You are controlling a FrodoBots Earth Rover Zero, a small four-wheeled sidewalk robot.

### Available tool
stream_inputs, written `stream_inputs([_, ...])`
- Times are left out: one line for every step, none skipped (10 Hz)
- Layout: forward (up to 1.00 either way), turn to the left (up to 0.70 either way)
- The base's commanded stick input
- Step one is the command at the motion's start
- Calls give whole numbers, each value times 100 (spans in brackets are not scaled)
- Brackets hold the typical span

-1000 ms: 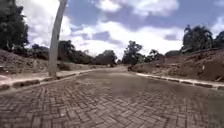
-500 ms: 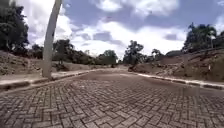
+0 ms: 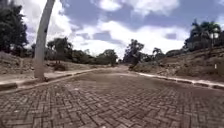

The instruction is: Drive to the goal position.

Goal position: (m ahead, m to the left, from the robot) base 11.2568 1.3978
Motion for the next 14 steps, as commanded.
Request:
stream_inputs([100,0])
stream_inputs([100,0])
stream_inputs([81,0])
stream_inputs([18,0])
stream_inputs([0,0])
stream_inputs([0,0])
stream_inputs([0,0])
stream_inputs([0,0])
stream_inputs([0,0])
stream_inputs([0,0])
stream_inputs([0,0])
stream_inputs([0,0])
stream_inputs([0,0])
stream_inputs([1,0])
